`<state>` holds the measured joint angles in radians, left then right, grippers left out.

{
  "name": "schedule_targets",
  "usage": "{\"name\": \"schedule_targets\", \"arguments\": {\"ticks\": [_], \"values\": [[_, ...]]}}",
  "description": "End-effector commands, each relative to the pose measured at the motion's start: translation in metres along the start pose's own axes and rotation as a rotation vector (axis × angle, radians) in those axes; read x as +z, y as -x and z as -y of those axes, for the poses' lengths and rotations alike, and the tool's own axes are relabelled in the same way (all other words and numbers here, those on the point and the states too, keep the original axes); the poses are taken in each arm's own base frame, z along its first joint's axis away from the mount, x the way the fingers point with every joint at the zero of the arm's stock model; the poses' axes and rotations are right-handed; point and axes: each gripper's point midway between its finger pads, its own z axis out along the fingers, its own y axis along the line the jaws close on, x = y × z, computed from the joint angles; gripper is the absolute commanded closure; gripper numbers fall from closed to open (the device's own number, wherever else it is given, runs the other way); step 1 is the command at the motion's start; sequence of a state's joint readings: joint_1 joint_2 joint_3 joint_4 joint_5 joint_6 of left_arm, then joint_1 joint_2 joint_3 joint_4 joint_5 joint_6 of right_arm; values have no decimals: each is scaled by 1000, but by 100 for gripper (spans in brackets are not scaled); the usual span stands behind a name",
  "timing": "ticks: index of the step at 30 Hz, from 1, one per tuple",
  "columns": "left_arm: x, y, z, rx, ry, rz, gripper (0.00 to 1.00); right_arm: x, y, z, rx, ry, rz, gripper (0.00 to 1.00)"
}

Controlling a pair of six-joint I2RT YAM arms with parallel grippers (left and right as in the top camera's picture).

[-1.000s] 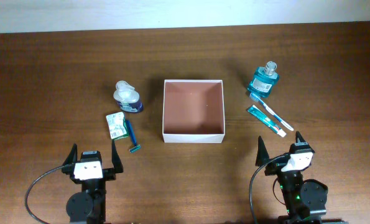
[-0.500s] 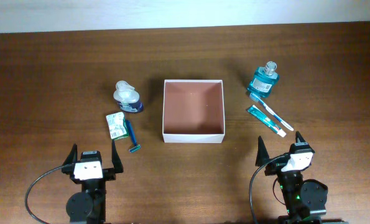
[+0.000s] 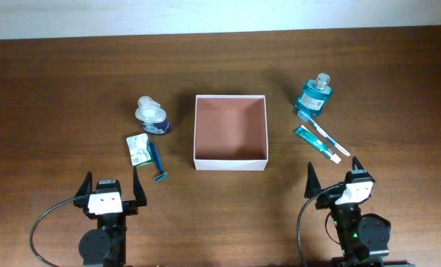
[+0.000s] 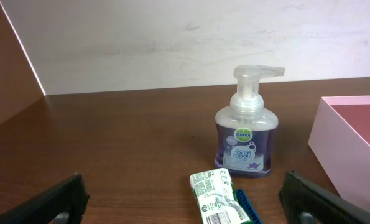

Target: Pack container

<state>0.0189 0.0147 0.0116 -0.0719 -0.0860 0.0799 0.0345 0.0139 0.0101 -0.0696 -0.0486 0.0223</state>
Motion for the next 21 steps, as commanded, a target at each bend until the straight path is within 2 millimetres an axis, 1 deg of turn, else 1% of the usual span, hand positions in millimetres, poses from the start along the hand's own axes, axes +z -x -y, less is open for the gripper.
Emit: {"name": "schedule_targets", "arguments": {"ticks": [1,7,10,11,14,21], "values": [[0,0,-1,16,6,2,1,0,-1,0,5,-4,1,1],[0,3,-2,14,10,16,1,0,-1,0,5,-4,1,2],[0,4,6,14,-38,20,1,0,-1,0,5,-4,1,2],[-1,4,13,15,-77,24,1,0,-1,0,5,-4,1,2],[-2,5,24,15,-142,29,1,0,-1,0,5,-4,1,1],[-2,5,26,15,-151,30,1,0,-1,0,5,-4,1,2]]}}
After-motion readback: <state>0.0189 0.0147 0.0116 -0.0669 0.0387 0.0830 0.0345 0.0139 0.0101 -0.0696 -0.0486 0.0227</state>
